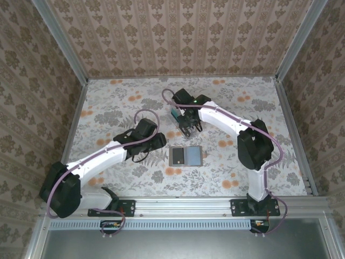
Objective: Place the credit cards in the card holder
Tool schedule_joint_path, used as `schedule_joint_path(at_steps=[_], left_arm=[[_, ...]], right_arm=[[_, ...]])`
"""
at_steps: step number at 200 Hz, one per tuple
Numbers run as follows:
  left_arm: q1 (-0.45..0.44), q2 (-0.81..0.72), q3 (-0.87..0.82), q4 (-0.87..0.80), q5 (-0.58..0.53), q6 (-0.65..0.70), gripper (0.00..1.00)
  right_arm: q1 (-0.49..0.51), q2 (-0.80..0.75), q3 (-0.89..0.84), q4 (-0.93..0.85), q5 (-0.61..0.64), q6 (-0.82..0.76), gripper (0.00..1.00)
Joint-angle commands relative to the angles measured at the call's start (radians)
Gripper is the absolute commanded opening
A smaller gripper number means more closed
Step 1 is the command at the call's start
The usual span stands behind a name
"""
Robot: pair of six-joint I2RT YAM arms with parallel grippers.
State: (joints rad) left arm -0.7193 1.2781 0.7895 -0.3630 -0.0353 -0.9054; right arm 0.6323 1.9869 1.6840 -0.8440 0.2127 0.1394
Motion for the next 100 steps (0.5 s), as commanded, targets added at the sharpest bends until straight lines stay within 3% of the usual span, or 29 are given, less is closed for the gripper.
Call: schedule_joint_path(at_steps=[1, 100], left_arm=[[0.010, -0.032, -0.026, -0.004, -0.026, -0.013, 0.59], [0.028, -0.056, -0.053, 0.002, -0.021, -0.031, 0.60]], right_arm=[[0.004, 0.027, 0.050, -0.053, 0.091, -0.023, 0.22], [0.033, 0.127, 0.118, -0.091, 0.204, -0.068, 0.27]])
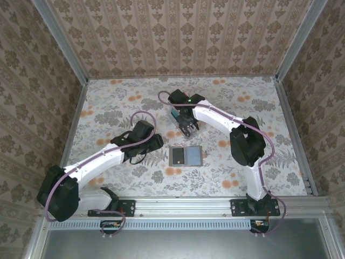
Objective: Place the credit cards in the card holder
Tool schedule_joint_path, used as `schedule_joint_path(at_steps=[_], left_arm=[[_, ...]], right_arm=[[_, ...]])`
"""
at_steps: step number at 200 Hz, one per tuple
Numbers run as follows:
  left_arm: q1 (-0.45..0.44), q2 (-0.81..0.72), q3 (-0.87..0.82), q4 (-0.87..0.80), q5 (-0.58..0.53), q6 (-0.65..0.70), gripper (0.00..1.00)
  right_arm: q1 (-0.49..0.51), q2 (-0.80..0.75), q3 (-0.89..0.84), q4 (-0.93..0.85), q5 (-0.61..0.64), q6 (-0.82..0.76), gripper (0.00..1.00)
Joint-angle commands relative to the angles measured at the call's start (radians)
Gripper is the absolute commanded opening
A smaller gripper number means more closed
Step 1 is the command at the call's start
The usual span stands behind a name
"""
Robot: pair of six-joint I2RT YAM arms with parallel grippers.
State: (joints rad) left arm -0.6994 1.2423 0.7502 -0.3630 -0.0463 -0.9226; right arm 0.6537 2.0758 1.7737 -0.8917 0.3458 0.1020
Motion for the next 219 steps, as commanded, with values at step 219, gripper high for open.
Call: schedule_joint_path(at_steps=[219], left_arm=[[0.020, -0.024, -0.048, 0.014, -0.001, -0.035, 0.60]], right_arm=[[0.061, 0.013, -0.074, 0.086, 0.358, -0.088, 0.17]])
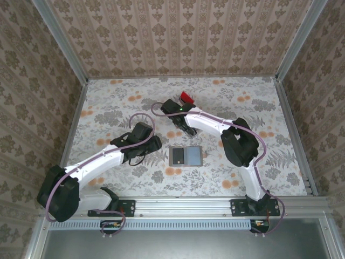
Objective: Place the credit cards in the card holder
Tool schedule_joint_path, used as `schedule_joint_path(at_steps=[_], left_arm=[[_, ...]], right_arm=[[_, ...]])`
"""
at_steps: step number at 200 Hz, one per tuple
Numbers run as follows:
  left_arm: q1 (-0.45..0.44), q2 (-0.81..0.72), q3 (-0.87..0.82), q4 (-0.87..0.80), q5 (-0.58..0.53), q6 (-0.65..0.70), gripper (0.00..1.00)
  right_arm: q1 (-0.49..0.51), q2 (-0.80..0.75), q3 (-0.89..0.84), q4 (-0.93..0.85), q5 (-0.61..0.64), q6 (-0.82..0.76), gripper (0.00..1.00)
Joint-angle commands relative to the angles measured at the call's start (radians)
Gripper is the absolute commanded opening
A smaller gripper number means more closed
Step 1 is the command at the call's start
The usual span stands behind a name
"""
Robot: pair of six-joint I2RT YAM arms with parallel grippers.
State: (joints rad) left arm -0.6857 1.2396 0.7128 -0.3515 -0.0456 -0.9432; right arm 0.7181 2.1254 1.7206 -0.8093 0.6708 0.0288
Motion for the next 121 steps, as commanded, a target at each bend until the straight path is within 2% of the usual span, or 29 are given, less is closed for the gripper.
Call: schedule_joint_path(at_steps=[1, 17, 52, 84, 121], left_arm=[[0.006, -0.022, -0.010, 0.002, -0.002, -0.014, 0.60], [0.007, -0.020, -0.010, 0.003, 0.001, -0.014, 0.60], [0.008, -0.020, -0.013, 0.003, 0.002, -0.014, 0.60], [0.009, -0.019, -0.016, 0.008, 0.004, -0.014, 0.60], [0.008, -0.014, -0.011, 0.009, 0.005, -0.014, 0.60]], right_arm=[[-0.003, -0.036, -0.021, 0.004, 0.033, -0.015, 0.17], [-0.004, -0.042, -0.025, 0.010, 0.036, -0.020, 0.13], [-0.006, -0.048, -0.028, 0.008, 0.035, -0.021, 0.11], [-0.007, -0.063, -0.033, 0.006, 0.017, -0.020, 0.05], [-0.011, -0.095, -0.036, -0.014, -0.037, -0.006, 0.04]])
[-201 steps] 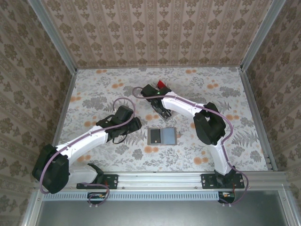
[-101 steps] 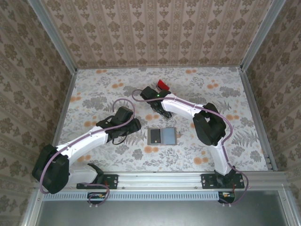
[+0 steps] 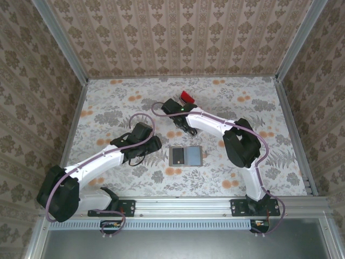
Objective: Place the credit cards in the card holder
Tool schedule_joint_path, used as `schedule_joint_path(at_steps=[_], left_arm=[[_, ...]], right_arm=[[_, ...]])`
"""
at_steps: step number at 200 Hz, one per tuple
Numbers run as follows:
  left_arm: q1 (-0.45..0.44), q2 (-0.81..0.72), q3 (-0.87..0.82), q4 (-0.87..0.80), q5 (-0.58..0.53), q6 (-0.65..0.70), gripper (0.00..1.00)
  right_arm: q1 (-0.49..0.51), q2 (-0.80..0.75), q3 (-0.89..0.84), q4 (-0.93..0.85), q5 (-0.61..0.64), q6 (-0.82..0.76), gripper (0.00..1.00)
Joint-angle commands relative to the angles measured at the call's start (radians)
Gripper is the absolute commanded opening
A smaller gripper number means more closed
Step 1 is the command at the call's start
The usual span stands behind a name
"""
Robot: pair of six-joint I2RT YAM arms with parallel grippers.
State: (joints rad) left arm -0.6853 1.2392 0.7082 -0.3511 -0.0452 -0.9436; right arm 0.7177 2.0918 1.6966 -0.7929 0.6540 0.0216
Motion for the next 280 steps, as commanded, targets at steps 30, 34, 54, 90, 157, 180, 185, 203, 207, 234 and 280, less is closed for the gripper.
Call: schedule_joint_path(at_steps=[30, 34, 54, 90, 157, 180, 185, 203, 207, 234, 280], left_arm=[[0.009, -0.003, 0.002, 0.009, 0.012, -0.012, 0.61], [0.009, -0.001, 0.002, 0.009, 0.012, -0.011, 0.60], [0.009, 0.006, 0.007, 0.012, 0.018, -0.011, 0.61], [0.009, 0.008, 0.013, 0.029, 0.035, -0.006, 0.60], [0.034, 0.022, 0.043, 0.097, 0.137, 0.010, 0.62], [0.055, 0.023, 0.036, 0.167, 0.207, -0.008, 0.65], [0.060, 0.020, 0.033, 0.185, 0.223, -0.013, 0.66], [0.079, 0.020, 0.021, 0.271, 0.290, -0.040, 0.69], [0.084, 0.020, 0.019, 0.294, 0.309, -0.048, 0.70], [0.107, 0.030, 0.011, 0.438, 0.409, -0.101, 0.74], [0.112, 0.086, 0.045, 0.587, 0.526, -0.156, 0.75]], right_arm=[[-0.018, -0.086, -0.011, -0.047, -0.052, 0.009, 0.01], [-0.020, -0.090, -0.011, -0.046, -0.062, 0.009, 0.00], [-0.030, -0.102, -0.001, -0.066, -0.102, 0.024, 0.00], [-0.057, -0.144, 0.006, -0.087, -0.223, 0.069, 0.00], [-0.180, -0.281, -0.068, -0.023, -0.602, 0.240, 0.00], [-0.231, -0.338, -0.125, 0.025, -0.753, 0.325, 0.00], [-0.239, -0.354, -0.142, 0.044, -0.784, 0.346, 0.00], [-0.263, -0.418, -0.217, 0.128, -0.905, 0.431, 0.00], [-0.266, -0.432, -0.234, 0.147, -0.927, 0.452, 0.00], [-0.284, -0.520, -0.358, 0.304, -1.067, 0.601, 0.00], [-0.299, -0.600, -0.521, 0.512, -1.218, 0.804, 0.00]])
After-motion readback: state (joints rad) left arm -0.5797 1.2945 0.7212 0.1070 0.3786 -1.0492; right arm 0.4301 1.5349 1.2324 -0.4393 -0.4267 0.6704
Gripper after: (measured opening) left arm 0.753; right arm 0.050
